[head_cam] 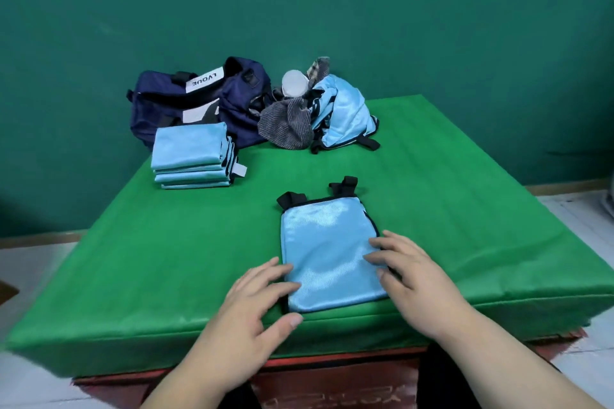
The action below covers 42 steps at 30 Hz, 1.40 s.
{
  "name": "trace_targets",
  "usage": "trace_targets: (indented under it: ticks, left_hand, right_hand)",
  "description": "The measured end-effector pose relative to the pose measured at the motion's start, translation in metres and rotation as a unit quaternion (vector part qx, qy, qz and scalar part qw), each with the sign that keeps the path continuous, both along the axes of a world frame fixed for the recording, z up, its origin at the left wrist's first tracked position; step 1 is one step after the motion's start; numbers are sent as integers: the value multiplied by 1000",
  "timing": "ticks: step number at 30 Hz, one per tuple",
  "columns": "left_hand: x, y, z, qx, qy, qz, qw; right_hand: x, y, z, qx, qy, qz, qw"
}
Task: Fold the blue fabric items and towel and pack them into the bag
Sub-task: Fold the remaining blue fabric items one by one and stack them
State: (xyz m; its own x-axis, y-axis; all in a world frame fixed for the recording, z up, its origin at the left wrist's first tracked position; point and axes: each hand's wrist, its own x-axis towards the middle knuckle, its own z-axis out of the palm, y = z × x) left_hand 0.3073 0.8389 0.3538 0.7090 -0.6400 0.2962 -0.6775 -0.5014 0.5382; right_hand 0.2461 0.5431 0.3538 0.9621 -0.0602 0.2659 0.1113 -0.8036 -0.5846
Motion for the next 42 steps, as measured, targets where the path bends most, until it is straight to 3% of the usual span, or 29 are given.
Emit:
trace_targets:
  ticks: [5, 8, 22, 27, 33, 38, 42]
  left_hand:
    - [9, 1, -6, 67, -55, -15, 996]
    - [14, 0, -6, 81, -42, -12, 996]
    - [18, -7, -11, 3, -23, 17, 1000]
    - [16, -9, -8, -104, 44, 61, 992]
    - [8, -19, -1, -171, 54, 73, 981]
    - [15, -33, 1, -179, 128, 127, 967]
    - [24, -47, 0, -146, 136, 183, 963]
  right_hand:
    - [-13, 6, -5, -28, 8, 43, 999]
    - [-15, 4, -6, -37, 16, 42, 998]
    - [-15, -11, -12, -30, 3, 61, 998]
    - [-14, -9, -9, 4, -3, 78, 997]
    - [-8, 8, 3, 153, -64, 0, 986]
    - [12, 15, 12, 88, -122, -95, 984]
    - [30, 18, 18, 58, -87, -139, 985]
